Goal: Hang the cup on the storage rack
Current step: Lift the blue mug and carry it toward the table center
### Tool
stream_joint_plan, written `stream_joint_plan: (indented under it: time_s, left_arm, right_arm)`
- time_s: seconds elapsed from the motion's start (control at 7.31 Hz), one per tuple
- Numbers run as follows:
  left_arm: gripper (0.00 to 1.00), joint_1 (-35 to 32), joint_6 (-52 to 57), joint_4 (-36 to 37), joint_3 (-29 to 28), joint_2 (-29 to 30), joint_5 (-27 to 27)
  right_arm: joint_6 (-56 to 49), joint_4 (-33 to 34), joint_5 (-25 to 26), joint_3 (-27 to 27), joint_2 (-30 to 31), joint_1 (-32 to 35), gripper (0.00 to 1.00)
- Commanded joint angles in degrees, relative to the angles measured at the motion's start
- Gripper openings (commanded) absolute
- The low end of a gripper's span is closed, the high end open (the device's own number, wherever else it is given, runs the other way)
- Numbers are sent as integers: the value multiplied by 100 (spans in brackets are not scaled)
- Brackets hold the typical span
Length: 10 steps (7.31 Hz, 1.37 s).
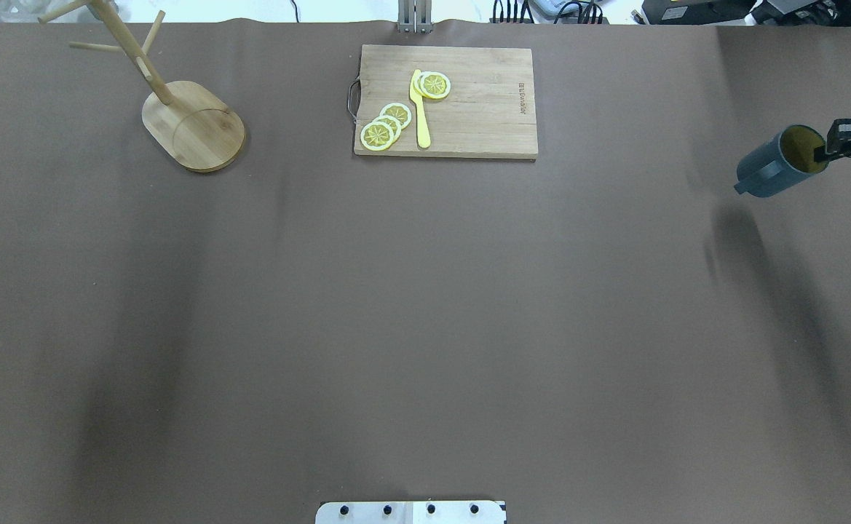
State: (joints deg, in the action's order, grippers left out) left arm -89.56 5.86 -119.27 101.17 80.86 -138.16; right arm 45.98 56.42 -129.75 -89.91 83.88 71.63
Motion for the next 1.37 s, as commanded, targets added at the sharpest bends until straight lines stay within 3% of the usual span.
stream_joint_plan:
  time_s: [0.0, 0.41, 0.82, 1.23]
  left_arm:
    - [100, 0, -59, -9, -1, 0, 0]
    - [100, 9, -76, 0, -1, 0, 0]
    - [100, 9, -147, -9, -9, 0, 0]
    - [100, 9, -156, 0, -27, 0, 0]
  right_arm:
    - [682, 9, 248, -122, -230, -377, 0]
    - [1717, 88, 729, -421, -493, -965, 0]
    - [2554, 1639, 1416, -1202, -1170, -1747, 0]
    - [3749, 2775, 2329, -1345, -2083, -2643, 0]
